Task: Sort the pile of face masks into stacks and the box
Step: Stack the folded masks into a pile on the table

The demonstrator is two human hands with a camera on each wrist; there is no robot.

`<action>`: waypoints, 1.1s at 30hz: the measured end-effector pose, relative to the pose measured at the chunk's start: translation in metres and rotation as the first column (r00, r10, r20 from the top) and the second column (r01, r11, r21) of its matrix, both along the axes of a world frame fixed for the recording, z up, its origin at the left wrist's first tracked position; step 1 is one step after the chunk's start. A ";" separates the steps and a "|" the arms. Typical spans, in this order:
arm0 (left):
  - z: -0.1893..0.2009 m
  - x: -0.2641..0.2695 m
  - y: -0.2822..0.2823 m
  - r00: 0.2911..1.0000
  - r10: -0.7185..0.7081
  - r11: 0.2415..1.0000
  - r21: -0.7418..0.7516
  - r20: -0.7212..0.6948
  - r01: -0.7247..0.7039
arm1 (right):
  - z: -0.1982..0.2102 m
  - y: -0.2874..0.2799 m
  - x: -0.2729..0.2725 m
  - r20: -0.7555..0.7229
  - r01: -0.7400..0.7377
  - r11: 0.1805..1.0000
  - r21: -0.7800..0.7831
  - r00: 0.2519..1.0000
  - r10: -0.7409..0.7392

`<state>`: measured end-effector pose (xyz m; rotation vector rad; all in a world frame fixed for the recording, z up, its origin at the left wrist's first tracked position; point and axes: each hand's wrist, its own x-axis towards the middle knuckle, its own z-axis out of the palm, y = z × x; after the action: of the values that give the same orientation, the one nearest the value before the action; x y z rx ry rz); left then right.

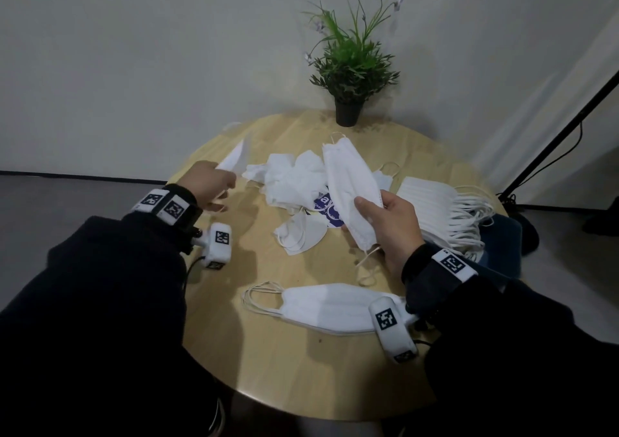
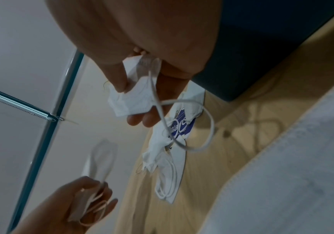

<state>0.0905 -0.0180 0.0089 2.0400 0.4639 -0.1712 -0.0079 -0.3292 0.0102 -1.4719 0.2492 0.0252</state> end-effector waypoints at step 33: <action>0.044 -0.105 -0.096 0.981 0.028 0.721 -0.683 0.193 0.114 | 0.008 0.002 -0.007 0.095 -0.022 0.997 0.075 0.995 0.015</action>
<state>-0.0144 -0.1137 0.0529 1.2991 0.1796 -0.1458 -0.0146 -0.3273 0.0177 -1.3954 0.1561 -0.0197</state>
